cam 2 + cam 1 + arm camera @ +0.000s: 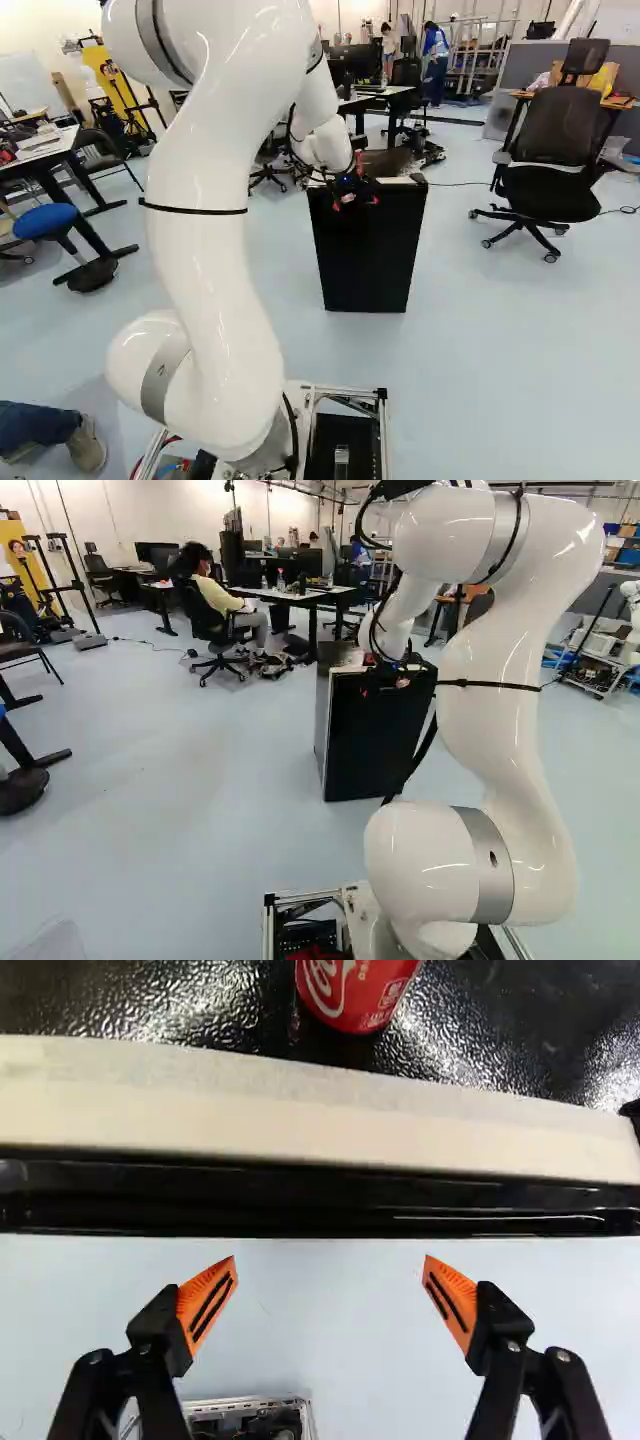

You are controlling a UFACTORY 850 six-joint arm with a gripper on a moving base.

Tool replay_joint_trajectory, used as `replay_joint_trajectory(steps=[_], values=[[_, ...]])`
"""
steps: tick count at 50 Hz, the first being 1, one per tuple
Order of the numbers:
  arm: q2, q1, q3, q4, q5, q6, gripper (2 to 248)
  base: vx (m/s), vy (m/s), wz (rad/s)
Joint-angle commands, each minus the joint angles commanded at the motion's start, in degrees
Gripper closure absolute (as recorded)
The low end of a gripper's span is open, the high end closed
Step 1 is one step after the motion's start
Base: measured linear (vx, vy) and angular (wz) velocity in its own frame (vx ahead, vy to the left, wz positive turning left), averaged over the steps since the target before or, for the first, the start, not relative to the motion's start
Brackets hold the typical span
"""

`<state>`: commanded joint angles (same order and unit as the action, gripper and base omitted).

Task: Grab a drink from the fridge

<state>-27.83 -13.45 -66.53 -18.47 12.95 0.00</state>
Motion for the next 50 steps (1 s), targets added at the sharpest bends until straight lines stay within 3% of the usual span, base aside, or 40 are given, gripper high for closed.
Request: replay_joint_trajectory(steps=[25,50], values=[[5.6,-0.5,7.6,0.8,-2.5,0.0,3,0.000,0.000,0.000],[11.7,-0.6,15.3,3.9,-16.2,0.0,3,0.000,0.000,0.000]])
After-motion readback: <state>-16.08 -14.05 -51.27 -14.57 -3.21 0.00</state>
